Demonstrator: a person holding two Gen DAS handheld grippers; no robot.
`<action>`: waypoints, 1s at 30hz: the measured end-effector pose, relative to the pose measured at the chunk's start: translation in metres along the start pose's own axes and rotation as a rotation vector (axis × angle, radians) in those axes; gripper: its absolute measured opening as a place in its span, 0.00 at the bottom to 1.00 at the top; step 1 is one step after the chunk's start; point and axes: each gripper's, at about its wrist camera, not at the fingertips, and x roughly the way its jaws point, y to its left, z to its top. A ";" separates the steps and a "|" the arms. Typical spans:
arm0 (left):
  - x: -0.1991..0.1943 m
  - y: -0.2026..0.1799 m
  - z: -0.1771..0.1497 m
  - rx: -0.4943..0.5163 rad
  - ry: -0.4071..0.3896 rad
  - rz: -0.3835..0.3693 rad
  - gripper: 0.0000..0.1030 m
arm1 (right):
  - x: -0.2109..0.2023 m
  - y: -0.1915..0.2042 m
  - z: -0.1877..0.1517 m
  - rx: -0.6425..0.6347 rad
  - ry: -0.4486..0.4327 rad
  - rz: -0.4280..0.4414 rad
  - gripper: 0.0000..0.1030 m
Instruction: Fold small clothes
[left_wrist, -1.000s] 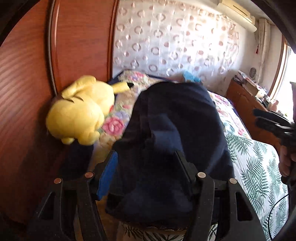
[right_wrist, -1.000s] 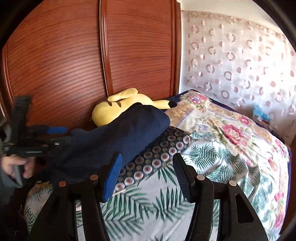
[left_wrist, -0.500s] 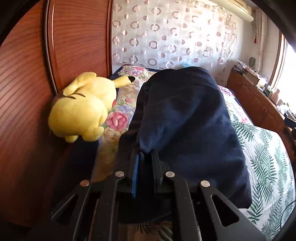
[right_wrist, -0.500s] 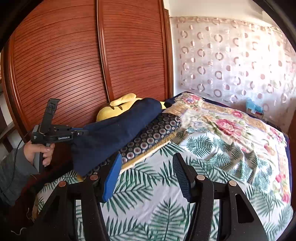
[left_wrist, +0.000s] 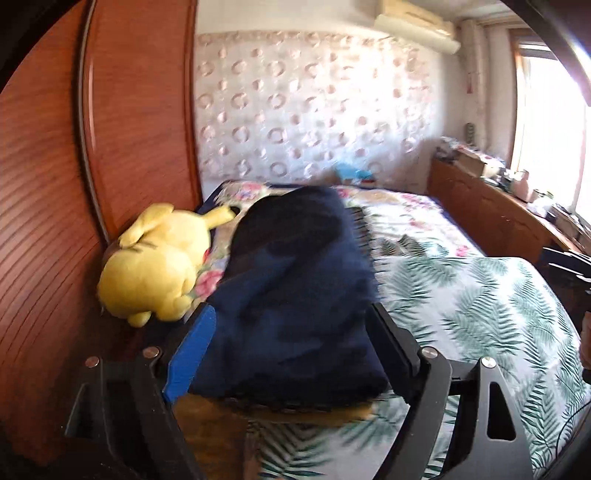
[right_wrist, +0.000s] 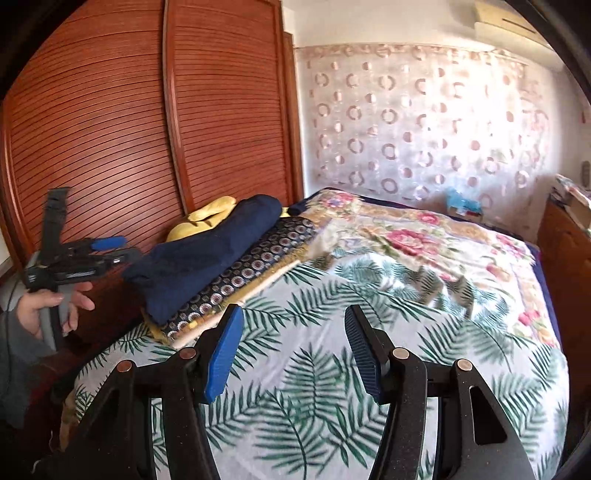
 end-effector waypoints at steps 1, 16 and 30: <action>-0.006 -0.008 0.001 0.015 -0.011 0.001 0.84 | -0.005 0.001 -0.001 0.003 -0.002 -0.009 0.57; -0.055 -0.113 0.016 0.072 -0.113 -0.113 0.85 | -0.077 0.025 -0.013 0.094 -0.081 -0.148 0.81; -0.082 -0.172 0.037 0.087 -0.157 -0.150 0.85 | -0.133 0.051 -0.023 0.140 -0.184 -0.333 0.81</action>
